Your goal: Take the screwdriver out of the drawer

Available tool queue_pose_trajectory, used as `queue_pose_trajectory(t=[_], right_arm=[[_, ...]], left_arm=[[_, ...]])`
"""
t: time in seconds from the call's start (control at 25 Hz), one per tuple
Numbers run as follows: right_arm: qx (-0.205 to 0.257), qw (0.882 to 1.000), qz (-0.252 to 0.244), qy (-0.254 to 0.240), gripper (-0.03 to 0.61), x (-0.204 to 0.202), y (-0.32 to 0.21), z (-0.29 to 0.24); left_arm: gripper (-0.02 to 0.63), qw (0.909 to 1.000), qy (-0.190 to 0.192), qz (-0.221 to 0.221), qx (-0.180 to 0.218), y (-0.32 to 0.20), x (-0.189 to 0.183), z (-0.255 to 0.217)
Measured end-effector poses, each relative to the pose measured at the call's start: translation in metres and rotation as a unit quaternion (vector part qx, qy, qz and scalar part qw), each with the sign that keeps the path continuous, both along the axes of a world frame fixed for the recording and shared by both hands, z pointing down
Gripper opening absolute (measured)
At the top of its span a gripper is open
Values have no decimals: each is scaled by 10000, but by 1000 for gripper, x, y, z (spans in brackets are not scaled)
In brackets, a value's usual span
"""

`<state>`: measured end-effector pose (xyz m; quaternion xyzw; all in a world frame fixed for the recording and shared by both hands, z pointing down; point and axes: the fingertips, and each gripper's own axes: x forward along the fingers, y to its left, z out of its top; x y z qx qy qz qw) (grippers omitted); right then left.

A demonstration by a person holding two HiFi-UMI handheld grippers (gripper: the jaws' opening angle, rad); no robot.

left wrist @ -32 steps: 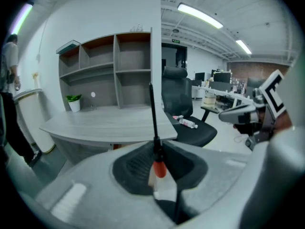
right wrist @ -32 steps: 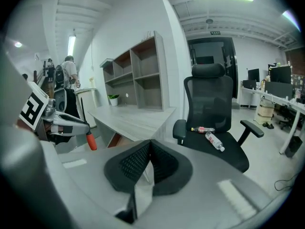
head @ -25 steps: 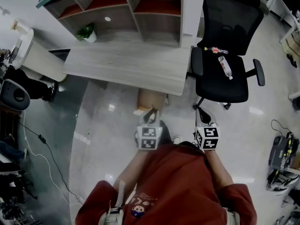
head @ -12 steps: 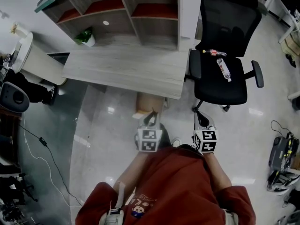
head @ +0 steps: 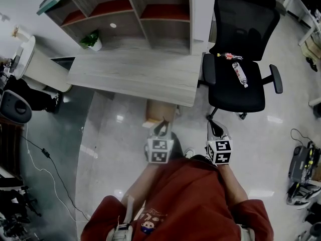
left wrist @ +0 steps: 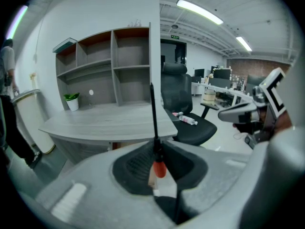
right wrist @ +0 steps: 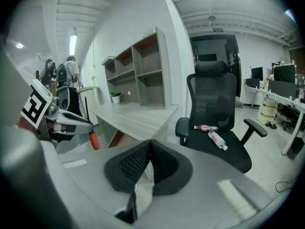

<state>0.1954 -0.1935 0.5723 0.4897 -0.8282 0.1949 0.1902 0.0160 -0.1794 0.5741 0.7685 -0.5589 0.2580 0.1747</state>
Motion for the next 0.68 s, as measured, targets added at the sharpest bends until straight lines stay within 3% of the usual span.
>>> queue_pose_trajectory(t=[0.68], right_arm=[[-91, 9999, -53, -24, 2, -8, 1, 6]], left_arm=[[55, 9999, -67, -79, -82, 2, -12, 4]])
